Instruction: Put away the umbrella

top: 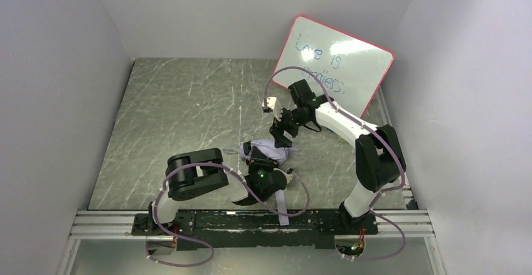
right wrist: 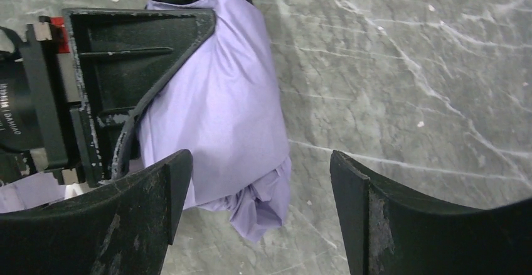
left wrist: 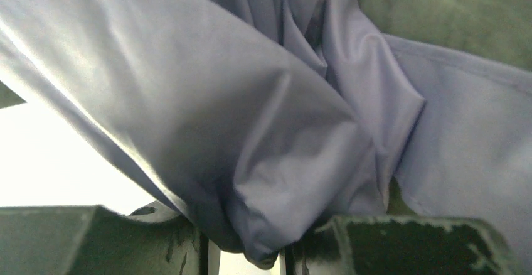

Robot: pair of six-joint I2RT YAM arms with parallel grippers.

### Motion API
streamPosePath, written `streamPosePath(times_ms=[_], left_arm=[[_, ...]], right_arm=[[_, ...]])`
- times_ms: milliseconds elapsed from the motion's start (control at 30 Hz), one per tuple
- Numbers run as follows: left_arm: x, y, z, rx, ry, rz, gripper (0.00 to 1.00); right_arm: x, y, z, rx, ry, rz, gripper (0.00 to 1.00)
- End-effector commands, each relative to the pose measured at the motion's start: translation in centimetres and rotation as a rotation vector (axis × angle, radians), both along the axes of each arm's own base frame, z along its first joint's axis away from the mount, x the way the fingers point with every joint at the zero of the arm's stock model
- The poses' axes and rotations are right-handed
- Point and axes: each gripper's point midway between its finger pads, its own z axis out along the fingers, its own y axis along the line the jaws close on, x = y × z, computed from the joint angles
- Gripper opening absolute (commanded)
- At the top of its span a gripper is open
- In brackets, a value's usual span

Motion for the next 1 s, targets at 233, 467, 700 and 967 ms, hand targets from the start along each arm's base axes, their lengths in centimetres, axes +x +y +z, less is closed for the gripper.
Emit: streamPosePath(times_ms=[233, 467, 700, 967], left_arm=[[-2.6, 0.2, -5.4, 0.185, 0.126, -0.158, 0.05], [-2.7, 0.4, -5.6, 0.187, 0.125, -0.162, 0.05], [-2.7, 0.3, -5.0, 0.161, 0.119, -0.161, 0.12], [-1.8, -0.7, -0.6, -0.014, 0.170, -0.129, 0.56]], right_arm=[[-2.6, 1.1, -3.2, -0.114, 0.103, 0.132, 0.84], [-4.0, -0.3, -7.5, -0.280, 0.211, 0.124, 0.80], [-4.9, -1.9, -10.1, -0.373, 0.251, 0.088, 0.55], [-4.0, -2.8, -11.1, -0.395, 0.170, 0.029, 0.22]])
